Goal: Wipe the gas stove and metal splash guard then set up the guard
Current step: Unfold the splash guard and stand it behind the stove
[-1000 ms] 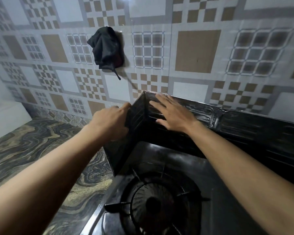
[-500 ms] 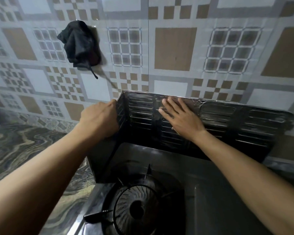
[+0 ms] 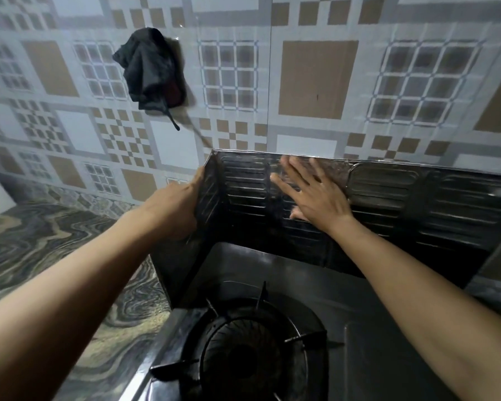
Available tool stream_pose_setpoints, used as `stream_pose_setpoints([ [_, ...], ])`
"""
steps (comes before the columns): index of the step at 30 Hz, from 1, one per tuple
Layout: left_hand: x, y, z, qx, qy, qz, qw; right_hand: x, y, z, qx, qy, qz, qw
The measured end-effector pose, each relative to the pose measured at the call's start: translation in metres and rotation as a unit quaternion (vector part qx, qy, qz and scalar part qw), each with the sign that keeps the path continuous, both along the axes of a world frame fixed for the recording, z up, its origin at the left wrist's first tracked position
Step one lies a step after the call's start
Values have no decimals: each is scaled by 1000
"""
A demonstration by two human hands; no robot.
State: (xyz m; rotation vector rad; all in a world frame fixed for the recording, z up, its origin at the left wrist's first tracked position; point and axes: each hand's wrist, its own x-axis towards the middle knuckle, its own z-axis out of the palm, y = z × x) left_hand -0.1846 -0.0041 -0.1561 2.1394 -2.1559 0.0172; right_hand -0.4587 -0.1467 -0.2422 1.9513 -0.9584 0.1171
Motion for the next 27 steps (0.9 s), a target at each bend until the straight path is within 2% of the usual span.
stream_pose_setpoints([
  [5, 16, -9, -4, -2, 32, -9, 999, 14, 1, -11, -29, -22, 16, 999],
  [12, 20, -10, -3, 1, 34, -7, 999, 31, -16, -8, -99, -34, 34, 994],
  [18, 26, -11, -1, 9, 14, -2, 1000, 23, -7, -10, -85, -27, 16, 996],
  [23, 14, 0, 4, 9, -87, 28, 996, -7, 9, 2, -39, -40, 111, 992],
  [27, -34, 3, 4, -45, -184, 68, 980, -39, 32, 4, -30, -44, 83, 995],
])
